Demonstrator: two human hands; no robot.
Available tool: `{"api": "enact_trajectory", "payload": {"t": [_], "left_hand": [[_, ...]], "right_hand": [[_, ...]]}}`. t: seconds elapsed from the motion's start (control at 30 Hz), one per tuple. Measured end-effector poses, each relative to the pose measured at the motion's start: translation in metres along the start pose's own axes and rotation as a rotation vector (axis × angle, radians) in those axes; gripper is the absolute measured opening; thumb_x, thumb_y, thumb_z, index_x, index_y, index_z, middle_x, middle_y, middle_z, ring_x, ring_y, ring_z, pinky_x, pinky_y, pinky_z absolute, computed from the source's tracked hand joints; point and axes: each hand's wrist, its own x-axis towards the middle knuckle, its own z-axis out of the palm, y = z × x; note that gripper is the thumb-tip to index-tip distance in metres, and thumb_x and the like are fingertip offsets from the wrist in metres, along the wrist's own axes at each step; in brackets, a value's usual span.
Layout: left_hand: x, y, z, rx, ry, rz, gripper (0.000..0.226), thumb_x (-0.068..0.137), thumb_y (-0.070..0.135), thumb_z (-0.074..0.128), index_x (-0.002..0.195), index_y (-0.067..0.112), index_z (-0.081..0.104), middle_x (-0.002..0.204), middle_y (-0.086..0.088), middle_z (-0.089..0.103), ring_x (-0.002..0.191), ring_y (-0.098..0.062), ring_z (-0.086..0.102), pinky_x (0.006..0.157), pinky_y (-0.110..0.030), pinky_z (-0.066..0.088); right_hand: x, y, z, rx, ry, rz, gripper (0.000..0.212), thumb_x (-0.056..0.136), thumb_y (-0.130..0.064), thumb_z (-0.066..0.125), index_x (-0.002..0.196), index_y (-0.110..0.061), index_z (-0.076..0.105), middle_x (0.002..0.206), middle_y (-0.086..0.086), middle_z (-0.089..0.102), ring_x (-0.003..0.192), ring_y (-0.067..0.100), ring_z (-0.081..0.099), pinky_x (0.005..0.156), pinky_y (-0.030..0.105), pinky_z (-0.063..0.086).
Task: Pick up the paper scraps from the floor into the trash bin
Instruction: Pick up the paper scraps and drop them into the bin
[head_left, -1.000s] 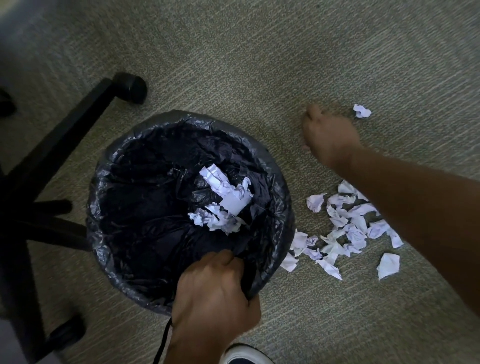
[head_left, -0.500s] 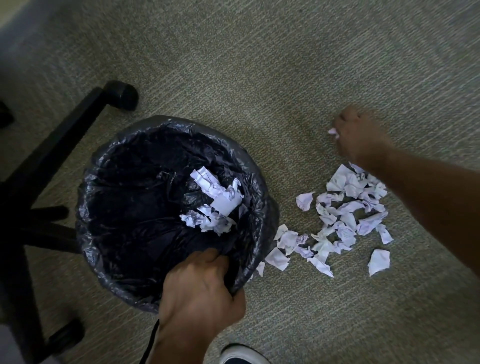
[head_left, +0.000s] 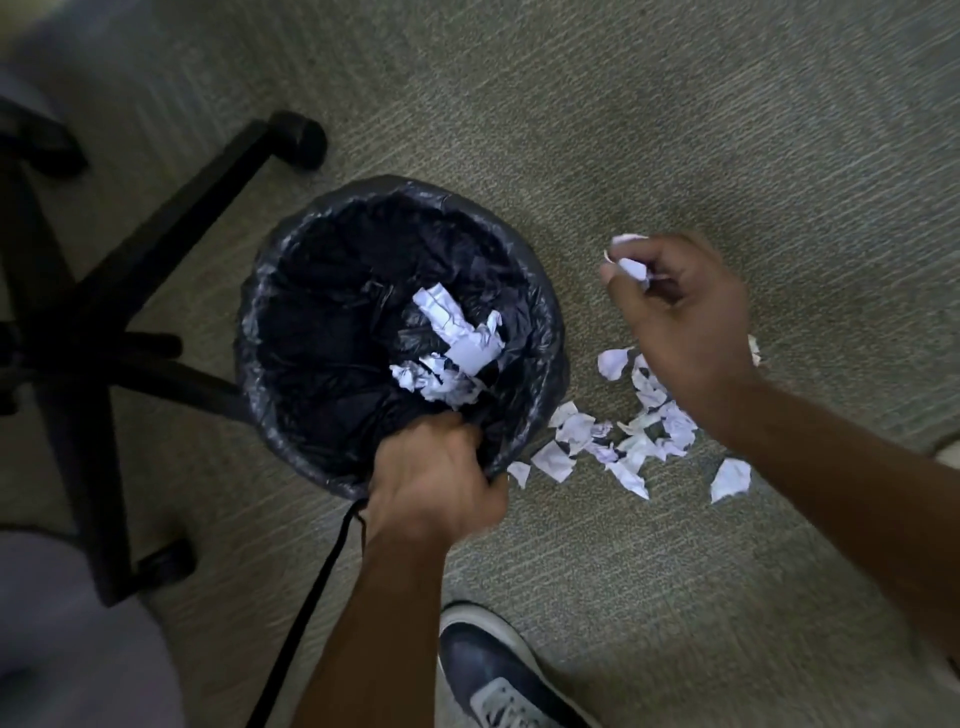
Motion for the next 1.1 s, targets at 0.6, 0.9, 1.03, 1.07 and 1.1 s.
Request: {"api": "enact_trajectory", "payload": {"t": [0.6,0.9,1.03,1.07,1.1], "left_hand": [[-0.015,0.018,0.006,-0.011,0.039,-0.015,0.032,0.068,0.043,0.061,0.084,0.015,0.067,0.078,-0.002,0.065,0.076,-0.027,0.065,0.068,-0.031,0.049],[-0.002,0.025,-0.012,0.106,-0.131,0.031,0.023,0.073,0.038,0.057,0.079,0.018,0.049,0.063,0.0,0.043,0.066,-0.022,0.052,0.062,-0.03,0.045],[0.004,0.023,-0.013,0.102,-0.135,0.041,0.02,0.074,0.031,0.057,0.085,0.019,0.045,0.065,-0.001,0.04,0.071,-0.023,0.052,0.062,-0.03,0.043],[0.005,0.022,-0.013,0.091,-0.132,0.036,0.021,0.074,0.031,0.057,0.086,0.019,0.045,0.066,-0.001,0.041,0.072,-0.023,0.052,0.063,-0.031,0.043],[0.006,0.02,-0.013,0.078,-0.128,0.029,0.022,0.073,0.031,0.058,0.086,0.019,0.045,0.067,-0.001,0.041,0.073,-0.024,0.051,0.064,-0.031,0.044]], "right_hand": [[-0.013,-0.04,-0.009,-0.373,-0.41,-0.534,0.044,0.1,-0.022,0.059,0.142,-0.01,0.054,0.148,0.009,0.051,0.134,0.023,0.052,0.11,0.042,0.044],[-0.037,0.022,-0.047,-0.425,-0.382,0.057,0.049,0.1,-0.047,0.054,0.14,-0.02,0.045,0.127,0.003,0.061,0.108,0.018,0.063,0.091,0.038,0.049],[-0.057,0.075,-0.056,-0.77,-0.688,0.234,0.057,0.091,-0.039,0.067,0.14,-0.016,0.048,0.137,0.012,0.056,0.124,0.033,0.056,0.104,0.047,0.045],[-0.063,0.082,-0.055,-0.83,-0.786,0.214,0.06,0.091,-0.035,0.068,0.142,-0.014,0.046,0.141,0.014,0.053,0.127,0.035,0.053,0.104,0.049,0.045],[-0.069,0.088,-0.052,-0.883,-0.861,0.179,0.063,0.091,-0.032,0.068,0.145,-0.014,0.043,0.144,0.014,0.049,0.129,0.036,0.051,0.103,0.049,0.045]]}}
